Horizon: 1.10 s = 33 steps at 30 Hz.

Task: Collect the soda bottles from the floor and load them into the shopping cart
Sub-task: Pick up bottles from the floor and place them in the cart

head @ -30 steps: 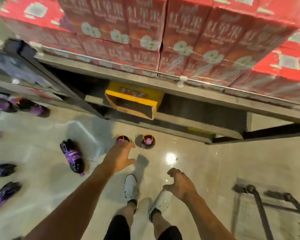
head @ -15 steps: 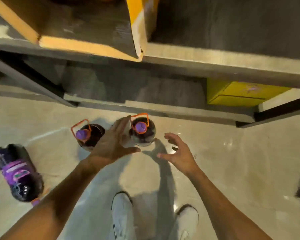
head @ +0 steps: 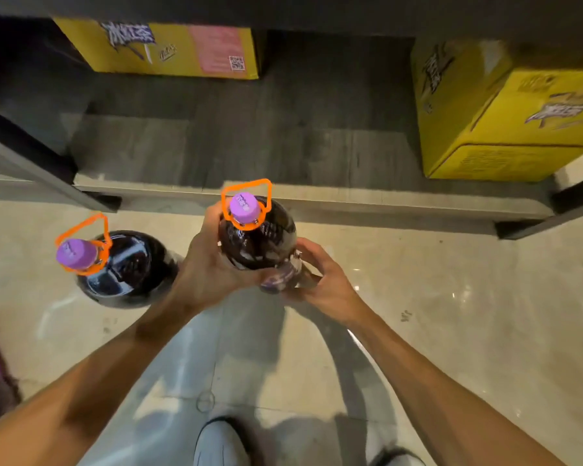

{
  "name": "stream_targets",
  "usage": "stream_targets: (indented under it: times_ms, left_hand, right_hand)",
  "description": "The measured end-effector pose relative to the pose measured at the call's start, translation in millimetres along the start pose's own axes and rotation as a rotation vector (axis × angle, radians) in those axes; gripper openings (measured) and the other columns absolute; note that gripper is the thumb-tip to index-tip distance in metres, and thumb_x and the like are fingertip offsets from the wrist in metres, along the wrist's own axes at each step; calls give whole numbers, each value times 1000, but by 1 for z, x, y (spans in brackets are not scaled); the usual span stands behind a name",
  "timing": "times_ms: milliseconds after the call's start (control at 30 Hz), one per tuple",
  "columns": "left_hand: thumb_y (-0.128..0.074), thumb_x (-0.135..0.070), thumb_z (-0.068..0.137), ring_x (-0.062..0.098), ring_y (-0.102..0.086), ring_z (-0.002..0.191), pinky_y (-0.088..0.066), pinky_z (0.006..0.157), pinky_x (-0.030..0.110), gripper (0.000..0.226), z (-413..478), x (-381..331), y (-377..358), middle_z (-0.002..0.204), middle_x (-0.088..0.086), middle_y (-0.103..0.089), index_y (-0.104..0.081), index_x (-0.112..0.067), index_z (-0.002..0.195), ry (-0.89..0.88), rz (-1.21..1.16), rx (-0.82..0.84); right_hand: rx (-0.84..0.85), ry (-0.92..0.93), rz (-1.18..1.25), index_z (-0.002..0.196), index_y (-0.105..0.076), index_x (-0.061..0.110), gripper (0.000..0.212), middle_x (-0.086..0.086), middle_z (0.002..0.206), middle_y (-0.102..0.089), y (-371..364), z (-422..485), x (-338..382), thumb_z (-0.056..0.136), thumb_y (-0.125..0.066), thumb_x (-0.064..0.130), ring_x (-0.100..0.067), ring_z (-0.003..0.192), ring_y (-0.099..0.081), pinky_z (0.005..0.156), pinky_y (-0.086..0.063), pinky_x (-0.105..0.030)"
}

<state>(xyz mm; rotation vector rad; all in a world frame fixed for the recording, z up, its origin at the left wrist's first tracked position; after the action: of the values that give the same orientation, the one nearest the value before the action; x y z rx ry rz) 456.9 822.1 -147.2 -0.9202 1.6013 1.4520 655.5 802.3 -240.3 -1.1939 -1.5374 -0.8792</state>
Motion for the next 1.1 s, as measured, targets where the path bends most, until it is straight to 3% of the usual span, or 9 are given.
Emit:
stream_targets:
  times_ms: [100, 167, 300, 467, 533, 633, 800, 967, 1100]
  left_hand:
    - [-94, -48, 46, 9, -64, 119, -53, 103, 45, 112, 2, -2, 0, 126, -12, -67, -45, -19, 142, 58, -28, -63]
    - [-96, -42, 48, 13, -66, 118, -55, 101, 44, 108, 5, -5, 1, 126, -6, -68, -47, -17, 140, 43, -35, -81]
    - [-99, -23, 52, 14, -66, 118, -55, 98, 32, 102, 11, -24, 4, 126, -7, -69, -49, -18, 140, -12, -19, -39]
    - [-98, -19, 51, 14, -66, 118, -55, 96, 27, 101, 6, -87, 14, 126, -4, -68, -49, -15, 139, 0, -77, -5]
    - [-99, -28, 50, 11, -66, 117, -53, 94, 20, 102, -2, -138, 23, 124, -10, -68, -48, -14, 137, 10, -88, 29]
    - [-98, -39, 44, 3, -67, 110, -53, 93, 20, 99, -20, -236, 42, 115, -20, -69, -51, -27, 131, 69, -98, 97]
    - [-95, -47, 38, -1, -66, 110, -54, 99, 35, 97, -56, -422, 84, 117, -27, -67, -49, -59, 123, 119, -102, 209]
    - [-102, -31, 49, 2, -66, 113, -55, 99, 33, 100, -74, -613, 112, 121, -22, -68, -51, -35, 135, 81, -147, 389]
    - [-102, -23, 52, 0, -65, 115, -53, 101, 28, 95, -92, -735, 110, 123, -22, -68, -52, -39, 132, 23, -207, 505]
  right_hand:
    - [32, 1, 32, 144, -49, 9, 91, 2, 131, -66, -2, 8, -10, 66, -86, -20, -10, 119, -66, 95, -56, -29]
    - [54, 30, 67, 149, -44, 4, 97, -3, 132, -66, -9, 13, -15, 66, -81, -29, -20, 119, -66, 83, -63, -41]
    - [-32, 106, 138, 154, -31, -4, 107, -30, 149, -46, -10, 14, -9, 62, -71, -41, -30, 122, -61, 68, -63, -40]
    - [-116, -32, 164, 146, -51, 6, 102, -5, 131, -69, 10, -22, 55, 57, -88, -27, -21, 118, -69, 89, -62, -42]
    - [-135, -82, 111, 143, -55, 13, 100, 3, 125, -73, 19, -51, 103, 56, -93, -20, -14, 114, -71, 92, -60, -32]
    - [-164, -145, 108, 139, -54, 16, 95, 16, 117, -74, 27, -113, 197, 59, -92, -19, 0, 104, -71, 82, -57, -18]
    - [-232, -181, 94, 141, -54, 18, 95, 11, 126, -71, 44, -226, 373, 61, -96, -9, -8, 116, -69, 89, -54, -19]
    - [-366, -195, 108, 140, -55, 26, 94, 13, 126, -70, 76, -333, 543, 62, -99, -1, -8, 117, -68, 89, -55, -19]
    - [-470, -149, 95, 137, -56, 21, 89, 3, 123, -73, 107, -406, 644, 62, -95, -10, -15, 114, -71, 88, -57, -24]
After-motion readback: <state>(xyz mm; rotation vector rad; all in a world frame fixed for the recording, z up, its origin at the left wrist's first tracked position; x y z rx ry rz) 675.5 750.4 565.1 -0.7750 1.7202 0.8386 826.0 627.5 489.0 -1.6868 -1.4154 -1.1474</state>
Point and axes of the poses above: each hand's wrist, its own z-axis towards the middle knuckle, its own y-axis out of the back of the hand, x = y × z, the point moved 5 cm from there along z, towards the middle knuckle
